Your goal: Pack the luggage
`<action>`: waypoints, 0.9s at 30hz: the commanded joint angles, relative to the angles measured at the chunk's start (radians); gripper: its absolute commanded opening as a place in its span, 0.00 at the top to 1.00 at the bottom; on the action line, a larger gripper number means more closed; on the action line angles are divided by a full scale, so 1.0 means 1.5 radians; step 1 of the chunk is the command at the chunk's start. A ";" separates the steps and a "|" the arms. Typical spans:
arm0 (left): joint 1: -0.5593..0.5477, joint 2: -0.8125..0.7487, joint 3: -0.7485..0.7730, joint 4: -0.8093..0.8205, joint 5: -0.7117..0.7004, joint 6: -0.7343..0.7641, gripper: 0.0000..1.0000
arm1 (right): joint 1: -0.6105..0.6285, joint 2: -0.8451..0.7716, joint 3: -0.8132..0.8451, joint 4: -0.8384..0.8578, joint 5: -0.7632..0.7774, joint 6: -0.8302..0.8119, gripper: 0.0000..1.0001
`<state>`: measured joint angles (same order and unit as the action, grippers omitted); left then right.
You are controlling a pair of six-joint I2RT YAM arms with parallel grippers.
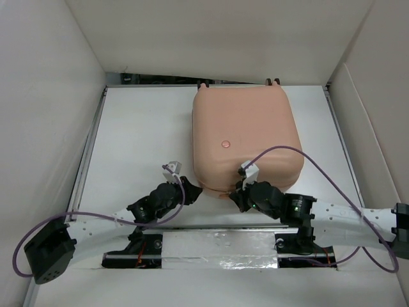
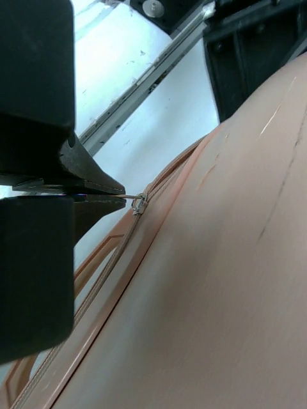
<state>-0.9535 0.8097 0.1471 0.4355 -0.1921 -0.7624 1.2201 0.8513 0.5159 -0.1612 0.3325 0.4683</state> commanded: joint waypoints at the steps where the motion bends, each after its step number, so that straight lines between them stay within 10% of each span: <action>1: 0.003 0.048 0.046 0.118 0.000 0.033 0.83 | 0.055 0.047 0.076 0.089 -0.035 0.011 1.00; 16: 0.025 0.273 0.119 0.312 0.075 0.035 0.82 | 0.076 0.330 0.166 0.452 -0.036 -0.032 1.00; 22: 0.129 0.159 0.053 0.242 0.102 0.020 0.44 | 0.039 0.123 -0.004 0.398 -0.020 0.000 1.00; 27: 0.234 0.016 0.051 0.089 0.101 -0.010 0.33 | -0.025 -0.166 -0.072 0.157 -0.065 0.004 1.00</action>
<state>-0.6670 0.9234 0.1852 0.5632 0.0074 -0.7422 1.2064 0.7979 0.3756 0.1223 0.3206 0.4381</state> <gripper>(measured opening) 0.663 0.024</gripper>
